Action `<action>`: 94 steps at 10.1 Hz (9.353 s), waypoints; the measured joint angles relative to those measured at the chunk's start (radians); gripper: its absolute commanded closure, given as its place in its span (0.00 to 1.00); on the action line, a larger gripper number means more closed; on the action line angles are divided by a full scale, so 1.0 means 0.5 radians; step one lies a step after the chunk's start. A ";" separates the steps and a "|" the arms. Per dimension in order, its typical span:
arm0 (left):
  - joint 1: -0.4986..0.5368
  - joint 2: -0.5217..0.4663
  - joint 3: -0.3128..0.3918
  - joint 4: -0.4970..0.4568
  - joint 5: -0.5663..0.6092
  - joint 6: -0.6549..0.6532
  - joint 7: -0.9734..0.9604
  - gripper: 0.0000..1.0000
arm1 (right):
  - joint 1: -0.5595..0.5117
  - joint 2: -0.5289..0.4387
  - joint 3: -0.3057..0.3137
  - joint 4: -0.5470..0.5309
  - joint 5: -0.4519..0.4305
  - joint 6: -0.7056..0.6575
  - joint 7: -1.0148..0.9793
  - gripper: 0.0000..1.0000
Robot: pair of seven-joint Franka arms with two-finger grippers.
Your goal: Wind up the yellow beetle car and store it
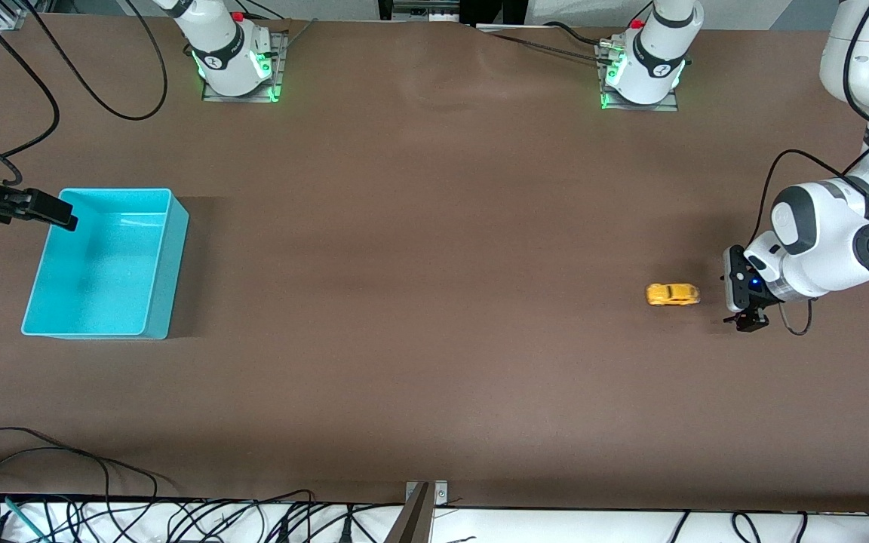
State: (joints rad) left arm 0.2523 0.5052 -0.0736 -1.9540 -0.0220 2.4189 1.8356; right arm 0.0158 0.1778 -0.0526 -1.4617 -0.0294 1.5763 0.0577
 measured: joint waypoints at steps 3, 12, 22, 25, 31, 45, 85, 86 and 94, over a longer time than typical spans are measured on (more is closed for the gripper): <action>0.001 -0.067 -0.023 0.008 -0.019 -0.052 -0.044 0.00 | 0.000 0.000 0.000 0.000 0.000 0.000 0.000 0.00; -0.003 -0.211 -0.222 0.275 -0.049 -0.683 -0.787 0.00 | -0.001 0.001 0.000 0.000 0.000 -0.001 0.000 0.00; -0.201 -0.873 -0.165 0.328 -0.052 -1.261 -2.403 0.00 | 0.020 0.368 0.005 -0.018 0.243 0.103 -0.438 0.00; -0.455 -0.997 0.056 0.334 -0.052 -1.425 -2.990 0.00 | 0.056 0.598 0.012 -0.018 0.267 0.261 -0.869 0.00; -0.489 -1.070 0.016 0.628 -0.021 -1.790 -3.548 0.00 | 0.130 0.735 0.013 -0.362 0.266 0.929 -2.133 0.00; -0.510 -1.014 -0.038 0.703 -0.015 -1.851 -3.665 0.00 | 0.131 0.671 -0.005 -1.068 0.076 1.965 -2.919 1.00; -0.431 -1.015 -0.043 0.717 -0.072 -1.852 -3.414 0.00 | 0.031 0.071 -0.284 -0.447 0.098 0.521 -1.627 0.00; -0.431 -1.015 -0.044 0.717 -0.072 -1.852 -3.414 0.00 | 0.044 0.070 -0.267 -0.340 0.097 0.390 -1.383 0.00; -0.432 -1.015 -0.046 0.717 -0.072 -1.854 -3.412 0.00 | 0.154 -0.115 -0.229 -0.355 0.042 0.231 -0.333 0.00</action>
State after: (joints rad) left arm 0.0364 -0.0022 -0.0968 -1.5956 -0.0578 1.4919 0.1295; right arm 0.0930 0.1204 -0.1670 -1.6392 -0.0086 1.6918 -0.1088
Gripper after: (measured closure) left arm 0.000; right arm 0.000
